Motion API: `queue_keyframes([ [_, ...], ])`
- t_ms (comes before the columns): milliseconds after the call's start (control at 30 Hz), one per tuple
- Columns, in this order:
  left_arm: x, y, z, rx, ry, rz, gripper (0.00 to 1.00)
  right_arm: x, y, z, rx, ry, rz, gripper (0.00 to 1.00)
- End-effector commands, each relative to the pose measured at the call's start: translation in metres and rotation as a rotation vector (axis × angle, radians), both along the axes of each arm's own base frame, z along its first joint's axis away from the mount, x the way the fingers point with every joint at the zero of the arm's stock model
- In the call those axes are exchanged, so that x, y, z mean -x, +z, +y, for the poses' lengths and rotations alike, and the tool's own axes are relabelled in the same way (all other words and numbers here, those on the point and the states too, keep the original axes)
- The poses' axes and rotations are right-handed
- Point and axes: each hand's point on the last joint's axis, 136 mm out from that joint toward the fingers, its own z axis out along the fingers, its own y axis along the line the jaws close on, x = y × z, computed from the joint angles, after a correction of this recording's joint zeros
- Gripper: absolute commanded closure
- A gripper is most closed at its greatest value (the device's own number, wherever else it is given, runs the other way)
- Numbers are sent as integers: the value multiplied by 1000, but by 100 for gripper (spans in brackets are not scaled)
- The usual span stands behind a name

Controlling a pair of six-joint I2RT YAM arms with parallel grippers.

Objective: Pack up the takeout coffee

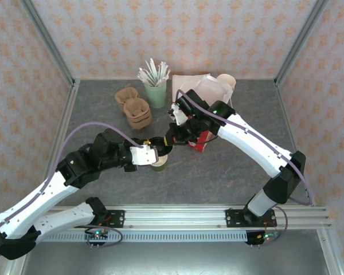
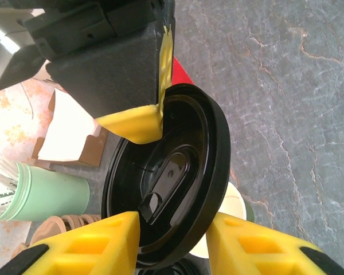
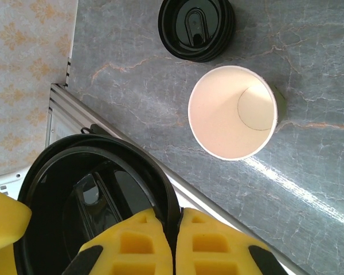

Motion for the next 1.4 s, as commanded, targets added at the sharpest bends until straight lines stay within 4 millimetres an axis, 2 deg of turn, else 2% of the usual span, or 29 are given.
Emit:
queue_keyframes([
  [0,-4,5,2,-33,6,-31,66,10,3,4,-22,46,29,100],
  [133,-7,3,4,-56,17,-37,74,11,4,5,-26,52,39,100],
  [367,-14,13,-6,51,85,43,74,7,7,4,-38,38,34,99],
  [567,-15,7,-12,85,123,133,83,-18,13,-6,-51,-91,-13,90],
  [700,-14,10,-15,130,141,167,86,-27,21,-4,-72,-125,-46,83],
  [833,-19,14,-17,184,197,212,87,-40,25,-13,-48,-198,-109,64],
  [967,-26,21,-22,262,272,283,88,-49,34,-19,-46,-252,-164,58],
  [1133,-31,19,-28,369,359,406,89,-60,58,-43,-33,-361,-292,55],
  [1267,-36,18,-24,482,458,546,92,-56,70,-53,-82,-397,-344,54],
  [1367,-41,12,-18,589,537,636,91,-50,68,-52,-137,-397,-334,54],
])
